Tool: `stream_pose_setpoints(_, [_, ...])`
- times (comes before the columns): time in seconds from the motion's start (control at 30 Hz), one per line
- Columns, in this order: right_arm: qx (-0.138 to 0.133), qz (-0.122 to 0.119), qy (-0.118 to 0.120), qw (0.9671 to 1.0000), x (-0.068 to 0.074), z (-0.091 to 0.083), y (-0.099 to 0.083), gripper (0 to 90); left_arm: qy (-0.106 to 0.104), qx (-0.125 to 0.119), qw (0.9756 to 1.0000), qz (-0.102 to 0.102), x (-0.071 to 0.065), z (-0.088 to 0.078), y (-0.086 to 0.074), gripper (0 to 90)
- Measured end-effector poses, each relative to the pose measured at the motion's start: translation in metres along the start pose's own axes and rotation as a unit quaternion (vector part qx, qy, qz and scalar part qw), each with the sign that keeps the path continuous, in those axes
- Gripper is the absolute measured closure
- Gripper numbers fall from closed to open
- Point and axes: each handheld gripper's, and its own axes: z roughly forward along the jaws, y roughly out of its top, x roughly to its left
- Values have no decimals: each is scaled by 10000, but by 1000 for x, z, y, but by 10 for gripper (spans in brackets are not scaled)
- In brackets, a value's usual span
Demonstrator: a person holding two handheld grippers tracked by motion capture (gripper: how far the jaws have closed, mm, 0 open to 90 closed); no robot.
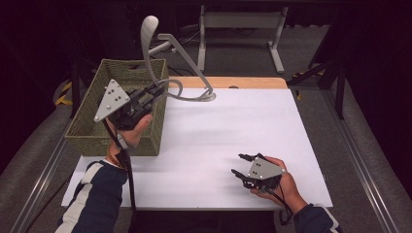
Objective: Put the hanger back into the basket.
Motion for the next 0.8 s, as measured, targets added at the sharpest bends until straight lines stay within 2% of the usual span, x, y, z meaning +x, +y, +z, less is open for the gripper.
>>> stream_pose_setpoints(0.27, [132,2,132,9998,3,5,-2,446,362,24,9992,139,21,-27,15,806])
stream_pose_setpoints(0.37, [166,-18,169,9997,3,7,-2,443,556,4,9983,159,28,-39,17,805])
stream_pose_setpoints(0.43, [174,-20,187,9997,4,7,-2,440,704,22,9972,260,33,-45,17,806])
stream_pose_setpoints(0.6, [229,-38,236,9995,5,9,-2,431,992,100,9949,181,50,-56,9,805])
stream_pose_setpoints(0.8, [307,-50,282,9991,5,12,-4,426,1210,189,9925,10,67,-68,1,805])
